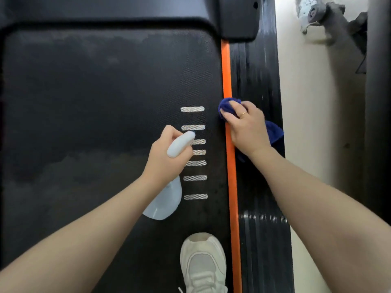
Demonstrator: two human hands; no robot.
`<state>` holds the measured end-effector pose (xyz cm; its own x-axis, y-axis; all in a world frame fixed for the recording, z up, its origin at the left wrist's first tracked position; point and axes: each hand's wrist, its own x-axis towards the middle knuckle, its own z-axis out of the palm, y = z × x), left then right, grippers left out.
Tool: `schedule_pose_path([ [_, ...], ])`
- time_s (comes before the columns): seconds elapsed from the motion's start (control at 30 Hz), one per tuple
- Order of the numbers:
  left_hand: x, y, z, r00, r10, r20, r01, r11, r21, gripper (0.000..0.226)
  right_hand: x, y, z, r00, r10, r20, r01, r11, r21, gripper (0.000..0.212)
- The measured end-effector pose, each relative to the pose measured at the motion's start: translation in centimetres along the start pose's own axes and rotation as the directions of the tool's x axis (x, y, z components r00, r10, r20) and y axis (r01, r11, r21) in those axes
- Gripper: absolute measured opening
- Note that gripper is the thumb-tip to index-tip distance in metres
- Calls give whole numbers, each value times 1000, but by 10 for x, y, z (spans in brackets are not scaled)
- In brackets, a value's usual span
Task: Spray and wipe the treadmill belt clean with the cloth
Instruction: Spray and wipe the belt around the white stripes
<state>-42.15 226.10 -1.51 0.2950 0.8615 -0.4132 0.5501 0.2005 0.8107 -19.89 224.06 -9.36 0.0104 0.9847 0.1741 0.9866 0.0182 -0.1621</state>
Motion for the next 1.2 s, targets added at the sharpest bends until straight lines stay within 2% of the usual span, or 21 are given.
schedule_pose_path([
  [0.03,-3,-5,-8,1000,-17,-19,17,1000,0,15,-4,-5,5,1000,12,-14,-12,1000,-8,26],
  [0.07,-7,-10,-16,999,-38,-36,39,999,3,15,-15,-14,9,998,-59,2,59,998,-9,25],
  [0.13,-13,-18,-30,995,-80,-60,81,997,12,15,-43,-32,7,938,-331,103,327,944,52,25],
  [0.17,-16,-23,-36,993,-95,-69,96,995,15,15,-54,-42,3,892,-426,150,412,903,119,28],
  [0.2,-19,-26,-42,991,-107,-81,109,994,19,15,-57,-53,-1,868,-461,186,431,884,179,32],
  [0.27,-25,-34,-53,986,-128,-109,131,991,23,15,-48,-80,-3,885,-408,224,351,901,253,41],
  [0.33,-31,-42,-66,975,-158,-154,161,987,5,15,-22,-119,-5,927,-269,262,167,920,354,41],
  [0.4,-39,-51,-82,957,-190,-218,190,982,-21,16,5,-163,-9,941,-118,318,-65,858,509,34],
  [0.47,-49,-61,-100,923,-239,-302,236,971,-45,17,26,-201,-8,902,-21,430,-261,768,585,35],
  [0.53,-61,-74,-122,866,-297,-403,291,953,-77,18,39,-231,-5,859,1,511,-356,719,597,35],
  [0.6,-72,-91,-149,802,-337,-494,322,939,-118,19,48,-254,-2,839,-32,543,-361,714,600,35],
  [0.7,-86,-120,-187,727,-378,-574,374,918,-131,20,54,-284,7,837,-128,532,-251,773,582,39],
  [0.83,-99,-152,-216,700,-394,-595,412,904,-113,18,52,-308,19,849,-184,496,-131,835,535,41],
  [0.93,-105,-166,-222,738,-413,-534,392,906,-158,15,49,-321,24,871,-164,464,-100,864,493,41],
  [1.1,-94,-155,-200,859,-353,-372,303,934,-188,20,40,-321,24,909,28,416,-235,859,455,43],
  [1.2,-89,-151,-188,883,-351,-312,285,929,-237,20,42,-318,26,904,68,422,-273,852,447,45],
])
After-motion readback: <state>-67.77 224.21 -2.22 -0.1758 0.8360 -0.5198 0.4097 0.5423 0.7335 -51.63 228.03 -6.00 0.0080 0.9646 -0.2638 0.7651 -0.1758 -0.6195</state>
